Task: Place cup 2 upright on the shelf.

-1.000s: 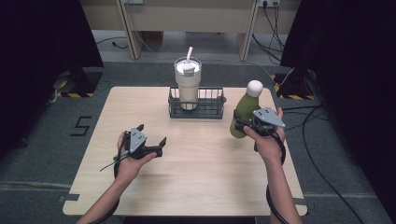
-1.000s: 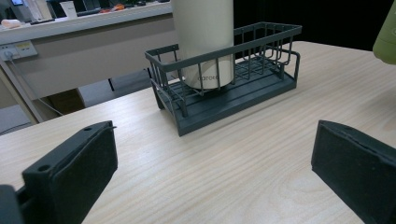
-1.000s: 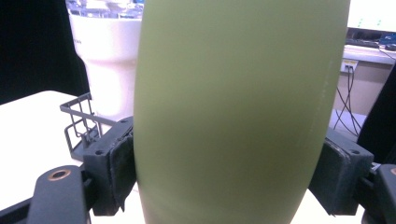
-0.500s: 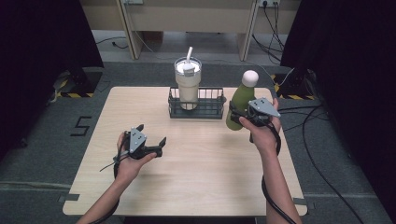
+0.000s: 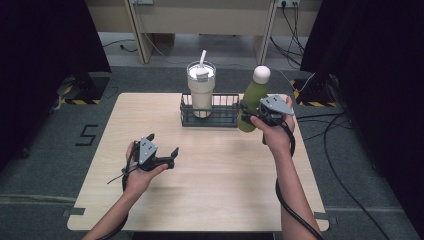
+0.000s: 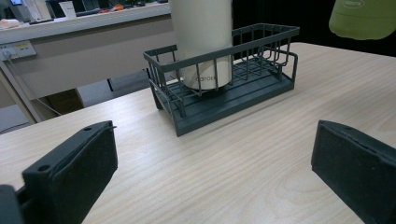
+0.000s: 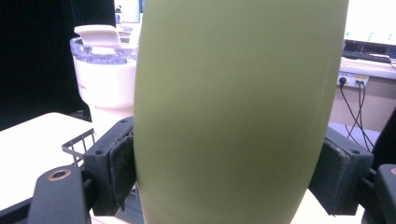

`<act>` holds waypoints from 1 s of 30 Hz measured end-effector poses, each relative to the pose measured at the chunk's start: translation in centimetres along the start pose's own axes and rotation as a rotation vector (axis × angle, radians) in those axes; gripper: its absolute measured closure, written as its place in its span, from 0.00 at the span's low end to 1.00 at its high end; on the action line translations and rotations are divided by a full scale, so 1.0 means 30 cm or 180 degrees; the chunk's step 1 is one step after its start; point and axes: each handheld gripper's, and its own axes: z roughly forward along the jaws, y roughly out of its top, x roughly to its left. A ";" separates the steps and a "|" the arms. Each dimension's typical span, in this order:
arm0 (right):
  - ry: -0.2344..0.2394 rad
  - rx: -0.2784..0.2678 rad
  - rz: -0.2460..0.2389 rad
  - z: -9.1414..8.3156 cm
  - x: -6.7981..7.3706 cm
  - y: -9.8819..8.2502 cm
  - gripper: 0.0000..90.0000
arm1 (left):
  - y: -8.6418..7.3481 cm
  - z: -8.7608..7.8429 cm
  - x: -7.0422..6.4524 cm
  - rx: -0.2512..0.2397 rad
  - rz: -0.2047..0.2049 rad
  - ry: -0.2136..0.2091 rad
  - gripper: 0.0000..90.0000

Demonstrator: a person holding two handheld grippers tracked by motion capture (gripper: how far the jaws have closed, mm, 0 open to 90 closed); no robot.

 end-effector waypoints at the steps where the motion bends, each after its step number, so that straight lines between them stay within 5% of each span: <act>1: -0.0002 -0.0005 0.0003 0.004 0.002 0.005 0.23 | 0.000 0.000 0.000 -0.0001 -0.0002 0.0000 0.00; 30: -0.0003 -0.0032 -0.0019 0.132 0.015 0.106 0.23 | 0.004 -0.002 -0.006 -0.0022 -0.0003 -0.0005 0.00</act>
